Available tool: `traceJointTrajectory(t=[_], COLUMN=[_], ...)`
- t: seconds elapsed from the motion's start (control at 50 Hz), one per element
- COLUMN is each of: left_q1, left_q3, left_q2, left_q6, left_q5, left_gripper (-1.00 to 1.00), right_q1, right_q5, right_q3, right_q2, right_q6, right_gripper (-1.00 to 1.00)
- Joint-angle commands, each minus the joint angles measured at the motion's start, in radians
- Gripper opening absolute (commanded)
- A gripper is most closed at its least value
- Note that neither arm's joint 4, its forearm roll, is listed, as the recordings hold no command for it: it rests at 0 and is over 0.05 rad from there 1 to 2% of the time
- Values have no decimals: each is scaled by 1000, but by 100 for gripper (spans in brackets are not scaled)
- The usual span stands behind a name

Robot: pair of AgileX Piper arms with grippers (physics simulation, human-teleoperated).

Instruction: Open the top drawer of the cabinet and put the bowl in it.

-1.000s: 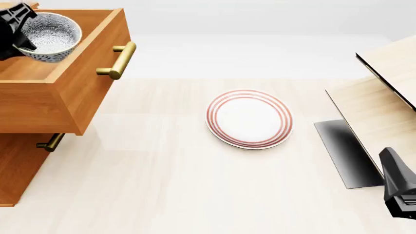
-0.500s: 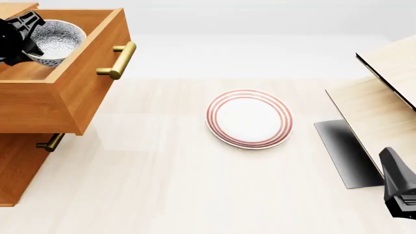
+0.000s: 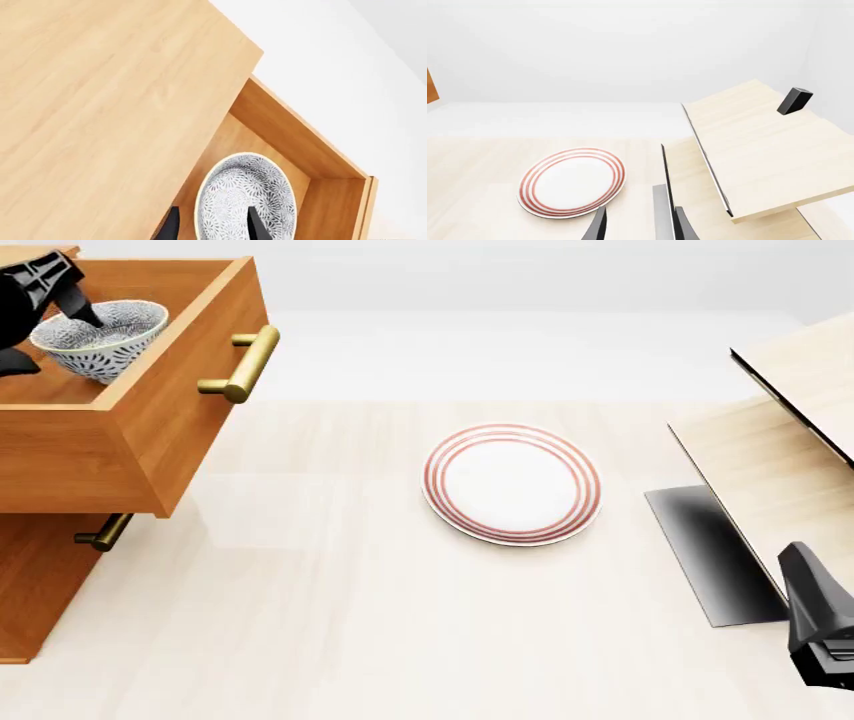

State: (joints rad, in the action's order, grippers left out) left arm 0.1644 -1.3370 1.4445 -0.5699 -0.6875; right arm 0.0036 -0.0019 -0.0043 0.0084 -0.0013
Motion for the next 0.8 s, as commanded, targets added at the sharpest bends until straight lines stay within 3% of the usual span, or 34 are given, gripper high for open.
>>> traceJointTrajectory(t=[0.02, 0.8], left_q1=[12, 5], left_q3=[-21, -45], left_q2=[-19, -187], left_q6=[24, 66], left_q5=[-39, -186], left_gripper=[100, 100], right_q1=[-1, 0], right_q5=[0, 0], right_q3=[0, 0], right_q2=[1, 0], right_q6=[1, 0], right_gripper=[100, 100])
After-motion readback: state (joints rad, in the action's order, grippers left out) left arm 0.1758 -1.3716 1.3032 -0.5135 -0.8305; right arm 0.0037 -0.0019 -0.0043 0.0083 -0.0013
